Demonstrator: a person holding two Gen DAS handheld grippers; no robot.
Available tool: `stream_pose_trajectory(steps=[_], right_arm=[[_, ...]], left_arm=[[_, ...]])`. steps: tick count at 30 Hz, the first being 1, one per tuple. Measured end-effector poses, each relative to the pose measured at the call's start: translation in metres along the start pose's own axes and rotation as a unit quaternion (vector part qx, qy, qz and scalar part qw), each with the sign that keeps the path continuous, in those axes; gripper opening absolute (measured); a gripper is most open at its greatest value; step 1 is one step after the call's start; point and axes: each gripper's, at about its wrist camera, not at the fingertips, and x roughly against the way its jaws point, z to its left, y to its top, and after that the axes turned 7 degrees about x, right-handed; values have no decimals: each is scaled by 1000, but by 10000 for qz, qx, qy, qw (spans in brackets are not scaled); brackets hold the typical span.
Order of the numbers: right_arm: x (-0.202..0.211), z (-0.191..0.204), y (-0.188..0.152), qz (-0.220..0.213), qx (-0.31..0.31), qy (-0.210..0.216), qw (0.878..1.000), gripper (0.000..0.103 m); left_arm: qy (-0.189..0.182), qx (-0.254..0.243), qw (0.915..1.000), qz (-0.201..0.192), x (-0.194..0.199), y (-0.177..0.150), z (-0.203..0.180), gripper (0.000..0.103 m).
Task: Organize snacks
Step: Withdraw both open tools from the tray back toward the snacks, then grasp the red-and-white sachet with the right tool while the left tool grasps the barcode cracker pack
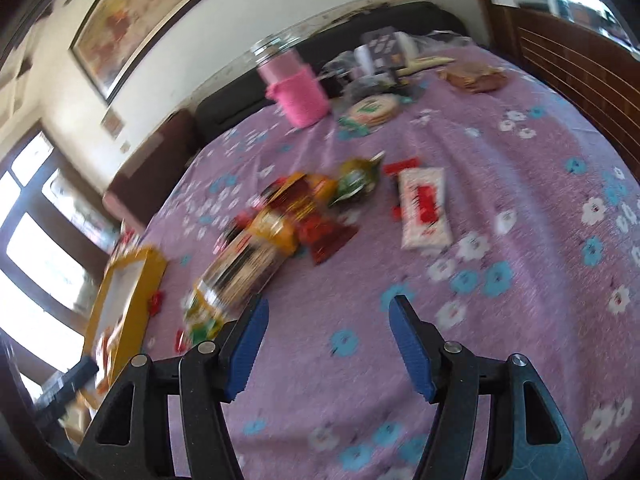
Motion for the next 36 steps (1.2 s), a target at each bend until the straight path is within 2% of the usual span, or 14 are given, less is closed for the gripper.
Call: stream_pose_trajectory(steps=[3, 5, 9, 11, 13, 14, 16, 19, 26, 31, 33, 34, 36], right_arm=[[-3, -28, 20, -193, -230, -324, 9990, 66], [-13, -43, 33, -188, -241, -698, 9971, 66], [-46, -49, 50, 62, -87, -975, 9952, 66], [-69, -44, 56, 262, 159, -1254, 9916, 64], [-84, -38, 56, 384, 272, -1341, 9899, 63], [-85, -34, 55, 277, 428, -1485, 9876, 59], [-87, -31, 51, 227, 623, -1625, 9845, 38], [-84, -39, 50, 154, 557, -1424, 9881, 37], [-78, -48, 53, 103, 236, -767, 9967, 37], [-78, -40, 52, 131, 357, -710, 9968, 37], [-76, -35, 51, 112, 454, -756, 9960, 37], [-76, -33, 51, 95, 497, -788, 9956, 37], [-72, -28, 51, 27, 604, -861, 9945, 37]], left_arm=[[-282, -39, 9995, 155, -13, 3, -6, 82], [-398, -32, 9990, 222, -22, 6, -12, 82], [-644, -237, 9970, 369, -42, 15, -36, 81], [-580, -416, 9965, 444, -54, 18, -50, 81], [-570, -565, 9954, 522, -64, 21, -59, 81], [-577, -652, 9946, 560, -70, 23, -65, 81], [-609, -792, 9932, 603, -77, 27, -75, 81], [-673, -1013, 9908, 594, -90, 33, -90, 81], [-338, -1604, 9834, 778, -144, 52, -113, 81], [-128, -2045, 9724, 1115, -174, 43, -130, 82], [-205, -2080, 9728, 1003, -171, 41, -133, 79], [-206, -2068, 9731, 990, -170, 41, -133, 71], [-218, -1975, 9758, 909, -164, 42, -131, 70]])
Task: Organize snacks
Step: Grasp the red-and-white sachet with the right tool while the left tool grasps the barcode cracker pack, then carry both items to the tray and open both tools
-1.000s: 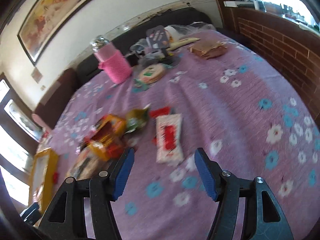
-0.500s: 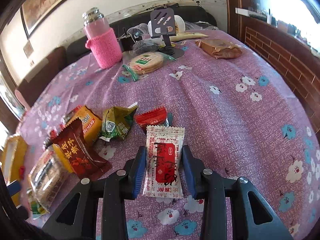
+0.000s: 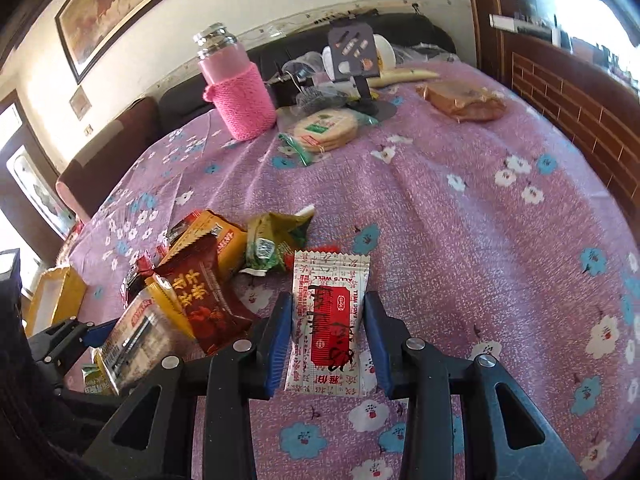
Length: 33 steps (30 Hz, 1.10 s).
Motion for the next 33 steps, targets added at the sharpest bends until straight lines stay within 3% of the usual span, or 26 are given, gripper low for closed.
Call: stream_pose_trajectory(steps=[11, 19, 21, 26, 33], right_arm=[[35, 32, 1, -769, 713, -853, 9908, 37], [46, 62, -6, -1063, 1099, -1028, 9829, 37], [53, 70, -6, -1053, 1071, -792, 9855, 37], [72, 118, -6, -865, 1105, 395, 9893, 37], [62, 224, -10, -76, 1448, 2125, 9663, 36]], left_arm=[[-217, 907, 9915, -904, 91, -18, 37, 69], [243, 1597, 9772, -1379, 156, -55, 98, 70], [476, 1822, 9713, -1455, 172, -70, 124, 70], [1086, 2499, 9499, -1529, 198, -117, 193, 70], [1472, 3128, 9304, -1223, 193, -176, 256, 70]])
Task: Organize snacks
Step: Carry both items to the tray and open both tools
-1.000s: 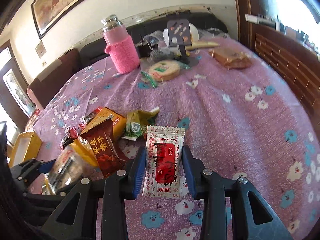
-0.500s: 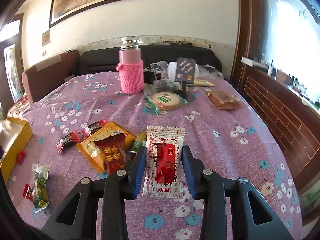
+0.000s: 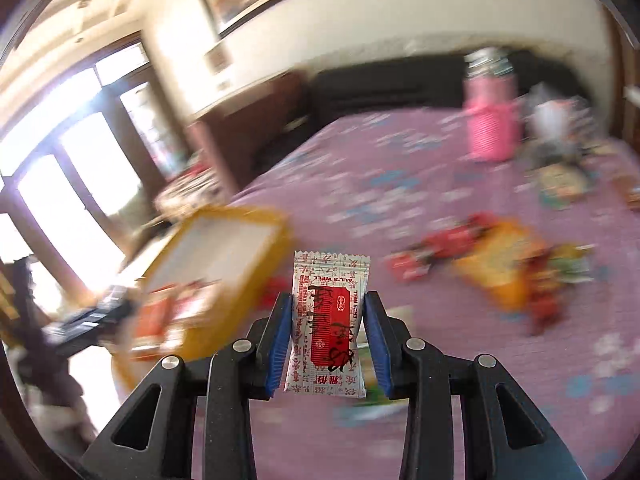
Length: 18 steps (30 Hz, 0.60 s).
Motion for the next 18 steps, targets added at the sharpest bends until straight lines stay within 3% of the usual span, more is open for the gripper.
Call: stream_pose_trajectory(steps=[3, 5, 9, 15, 18], right_arm=[[-36, 38, 5, 411, -84, 688, 9967, 36], [-56, 58, 7, 602, -82, 911, 9940, 36], [-94, 92, 19, 840, 102, 966, 9917, 24], [-140, 114, 33, 1081, 190, 951, 9894, 23], [-150, 113, 39, 1077, 73, 1011, 9890, 25]], left_arm=[[81, 172, 9998, 102, -10, -3, 22, 70], [80, 230, 9996, 173, -18, -1, 31, 70], [67, 270, 9993, 246, -36, 12, 36, 70], [-134, 522, 9975, 460, -56, 25, 45, 70], [-257, 637, 9969, 375, -50, 26, 49, 70]])
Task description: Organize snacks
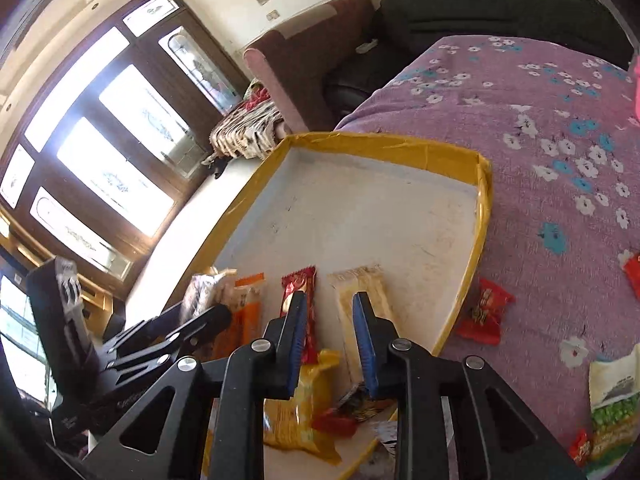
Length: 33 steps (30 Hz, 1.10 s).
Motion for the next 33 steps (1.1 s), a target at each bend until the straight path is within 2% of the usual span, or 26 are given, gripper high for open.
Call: stream_pose_trajectory(steps=[2, 5, 10, 15, 20, 23, 25, 27, 33], right_arm=[[14, 0, 4, -164, 29, 10, 9999, 25], [40, -2, 3, -329, 156, -183, 9992, 32], [70, -11, -30, -180, 419, -579, 9973, 42], [63, -33, -66, 111, 85, -766, 9970, 42], [36, -35, -70, 260, 30, -937, 9953, 42], [18, -30, -70, 405, 198, -1277, 9908, 39], [17, -27, -72, 345, 328, -1547, 9868, 23], [24, -26, -77, 293, 362, -1527, 9872, 18], [58, -32, -110, 341, 553, -1784, 9818, 17]], left_arm=[[-150, 33, 9998, -95, 7, 1, 1, 70], [-274, 64, 9995, -174, 16, 1, 1, 70], [-513, 182, 9980, -308, 37, -4, 0, 70], [-596, 140, 9968, -516, 60, -17, -10, 71], [-634, -52, 9958, -657, 76, -25, -24, 71], [-683, -117, 9954, -668, 80, -28, -31, 71], [-729, -153, 9951, -642, 80, -30, -35, 71], [-750, -188, 9951, -610, 79, -33, -40, 71], [-993, -379, 9933, -451, 75, -43, -61, 71]])
